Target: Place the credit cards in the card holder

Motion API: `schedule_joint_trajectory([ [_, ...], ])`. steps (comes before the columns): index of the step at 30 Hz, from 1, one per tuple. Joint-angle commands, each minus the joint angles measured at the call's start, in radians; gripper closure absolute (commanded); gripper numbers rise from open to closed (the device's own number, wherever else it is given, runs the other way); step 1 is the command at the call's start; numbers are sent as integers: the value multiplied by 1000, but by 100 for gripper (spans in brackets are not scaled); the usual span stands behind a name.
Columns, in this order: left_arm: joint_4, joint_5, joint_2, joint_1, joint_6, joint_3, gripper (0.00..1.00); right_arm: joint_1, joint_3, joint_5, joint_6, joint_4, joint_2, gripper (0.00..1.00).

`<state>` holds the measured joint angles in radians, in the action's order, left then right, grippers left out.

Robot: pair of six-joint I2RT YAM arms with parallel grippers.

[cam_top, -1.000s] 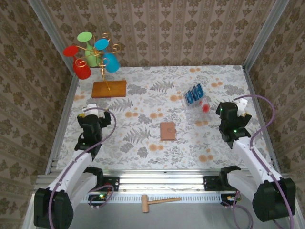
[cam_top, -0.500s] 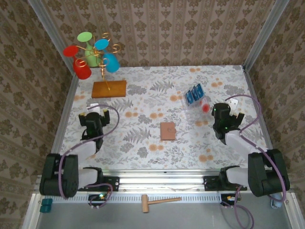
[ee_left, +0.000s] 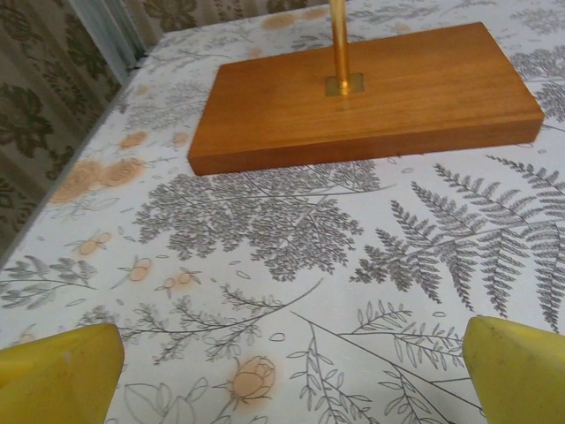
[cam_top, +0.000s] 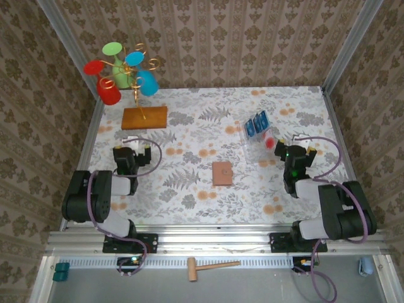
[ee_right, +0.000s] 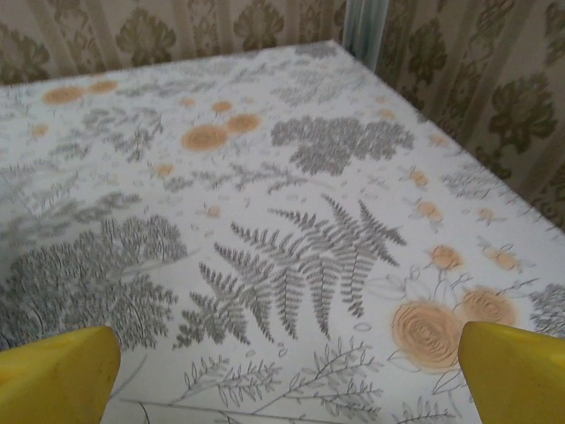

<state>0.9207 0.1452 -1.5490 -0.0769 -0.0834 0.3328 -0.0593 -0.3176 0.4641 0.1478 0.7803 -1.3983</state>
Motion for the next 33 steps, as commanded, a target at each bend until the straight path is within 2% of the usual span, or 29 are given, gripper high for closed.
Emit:
schedule_joint_trajectory([
  [1,56,-67,-9,13,-20,30,0,11,-26,-100,-33,103,-32,0],
  [8,-24,-148,-8,63,17,69,0,15,-147,-209,-72,-55,-99,0],
  [11,-31,-158,-9,69,22,72,0,44,-127,-284,-63,-14,-108,0],
  [12,-31,-165,-8,72,23,73,0,45,-98,-296,-67,57,-126,0],
  [13,-30,-168,-9,74,23,72,0,30,-72,-275,-83,145,-152,0],
  [15,-28,-168,-9,74,22,71,0,29,-86,-260,-75,71,-129,0],
  [33,-25,-167,-9,75,22,69,0,21,-74,-254,-84,103,-131,0],
])
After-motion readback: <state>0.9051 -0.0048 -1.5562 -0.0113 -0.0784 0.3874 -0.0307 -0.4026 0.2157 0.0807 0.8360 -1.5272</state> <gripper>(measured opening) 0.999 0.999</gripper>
